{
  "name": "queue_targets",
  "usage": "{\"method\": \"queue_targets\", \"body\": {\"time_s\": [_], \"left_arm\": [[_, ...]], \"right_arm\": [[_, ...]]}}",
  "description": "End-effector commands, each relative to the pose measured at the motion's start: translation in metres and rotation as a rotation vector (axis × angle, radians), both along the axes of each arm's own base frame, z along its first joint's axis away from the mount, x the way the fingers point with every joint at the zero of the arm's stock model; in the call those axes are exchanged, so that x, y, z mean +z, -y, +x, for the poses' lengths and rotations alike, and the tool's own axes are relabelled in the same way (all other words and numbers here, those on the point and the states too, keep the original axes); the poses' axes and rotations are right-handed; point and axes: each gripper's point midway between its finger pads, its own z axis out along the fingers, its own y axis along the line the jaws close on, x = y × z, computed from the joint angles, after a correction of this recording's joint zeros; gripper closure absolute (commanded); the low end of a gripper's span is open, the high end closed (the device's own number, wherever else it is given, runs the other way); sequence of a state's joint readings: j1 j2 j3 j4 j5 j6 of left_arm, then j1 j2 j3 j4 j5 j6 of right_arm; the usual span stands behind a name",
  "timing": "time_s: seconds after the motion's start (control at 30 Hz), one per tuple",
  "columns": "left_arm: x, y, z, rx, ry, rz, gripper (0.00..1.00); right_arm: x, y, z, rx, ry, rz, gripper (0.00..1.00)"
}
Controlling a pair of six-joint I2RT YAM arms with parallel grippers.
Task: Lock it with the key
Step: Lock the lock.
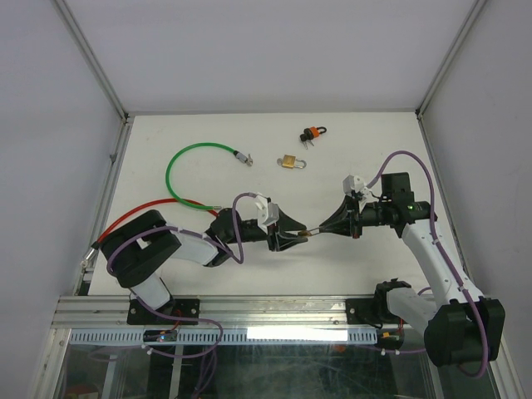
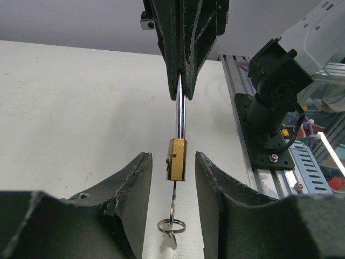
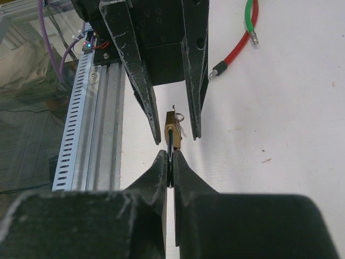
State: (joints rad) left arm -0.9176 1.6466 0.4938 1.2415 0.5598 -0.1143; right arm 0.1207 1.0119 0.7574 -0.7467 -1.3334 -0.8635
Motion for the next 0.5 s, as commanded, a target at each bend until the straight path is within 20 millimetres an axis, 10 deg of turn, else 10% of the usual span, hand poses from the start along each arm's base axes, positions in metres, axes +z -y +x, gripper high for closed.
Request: {"method": "queue_targets", "body": {"time_s": [0.0,0.47], "left_arm": [[0.012,0.008,-0.006,-0.046,0.034,-0.026,0.64],[0.01,0.012,-0.016,-0.123,0.019,-0.01,1.0]], "right_arm": [[0.023,-0.003,0.0,0.03,0.071,0.057,1.0],[0.021,-0.002,-0.001,0.033,0.083,0.046,1.0]]}}
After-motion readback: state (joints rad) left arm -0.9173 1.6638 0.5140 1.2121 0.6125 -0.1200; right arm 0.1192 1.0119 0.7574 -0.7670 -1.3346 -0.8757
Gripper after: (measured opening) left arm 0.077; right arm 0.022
